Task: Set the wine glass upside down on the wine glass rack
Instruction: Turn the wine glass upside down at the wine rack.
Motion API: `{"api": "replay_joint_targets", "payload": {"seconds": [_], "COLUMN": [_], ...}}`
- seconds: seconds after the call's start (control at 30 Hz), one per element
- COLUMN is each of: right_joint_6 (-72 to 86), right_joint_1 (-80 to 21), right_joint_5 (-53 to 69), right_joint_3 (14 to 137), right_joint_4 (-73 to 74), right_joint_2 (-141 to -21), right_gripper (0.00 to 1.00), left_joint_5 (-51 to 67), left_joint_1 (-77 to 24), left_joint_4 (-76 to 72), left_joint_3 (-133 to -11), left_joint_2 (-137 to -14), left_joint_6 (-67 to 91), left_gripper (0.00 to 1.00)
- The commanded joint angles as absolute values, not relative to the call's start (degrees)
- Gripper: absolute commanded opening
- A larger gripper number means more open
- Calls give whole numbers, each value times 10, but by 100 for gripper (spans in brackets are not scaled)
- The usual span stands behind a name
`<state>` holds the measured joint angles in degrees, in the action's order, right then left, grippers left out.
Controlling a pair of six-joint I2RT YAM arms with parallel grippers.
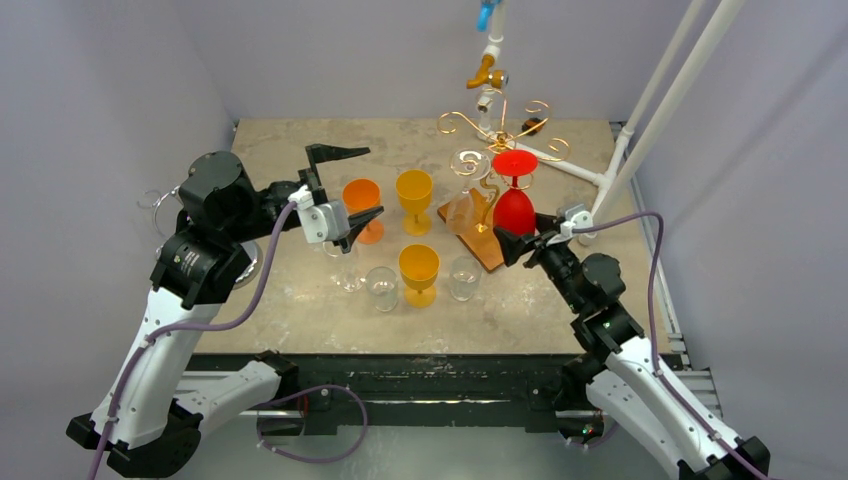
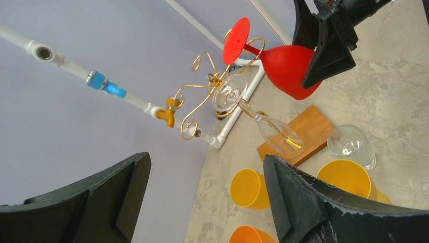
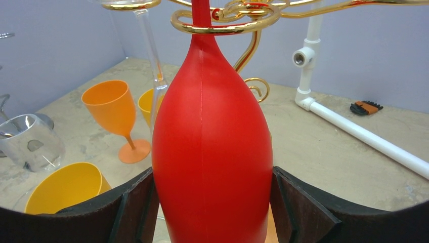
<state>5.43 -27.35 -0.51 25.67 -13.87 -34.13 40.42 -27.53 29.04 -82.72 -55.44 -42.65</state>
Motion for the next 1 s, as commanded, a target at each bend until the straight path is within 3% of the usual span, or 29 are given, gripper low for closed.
{"api": "replay_joint_targets", "payload": {"seconds": [0.0, 0.4, 0.53, 0.67, 0.7, 0.73, 0.97], "right_joint_6": [50, 107, 116, 135, 139, 142, 152], "right_joint_1": [-274, -273, -273, -273, -273, -273, -273], "right_joint_5": [-17, -74, -91, -105, -107, -109, -122], "right_joint_3": [248, 213, 219, 232, 234, 236, 251], "right_joint_4": [-183, -199, -181, -151, -147, -144, -106], "right_joint_2": [-329, -302, -321, -345, -349, -350, -325], "right_gripper": [40, 41, 53, 72, 88, 98, 99], "left_joint_5": [410, 410, 409, 409, 410, 410, 408], "left_joint_1": [-278, -278, -278, -277, -278, -278, -277], "left_joint_4": [284, 286, 286, 286, 286, 287, 287], "left_joint_3": [-827, -825, -824, -824, -824, -824, -822], "left_joint_2": [-552, -549, -548, -548, -548, -548, -550], "left_joint_6": [-433, -436, -438, -439, -439, -440, -439], "left_gripper": [88, 88, 88, 88, 88, 88, 88]}}
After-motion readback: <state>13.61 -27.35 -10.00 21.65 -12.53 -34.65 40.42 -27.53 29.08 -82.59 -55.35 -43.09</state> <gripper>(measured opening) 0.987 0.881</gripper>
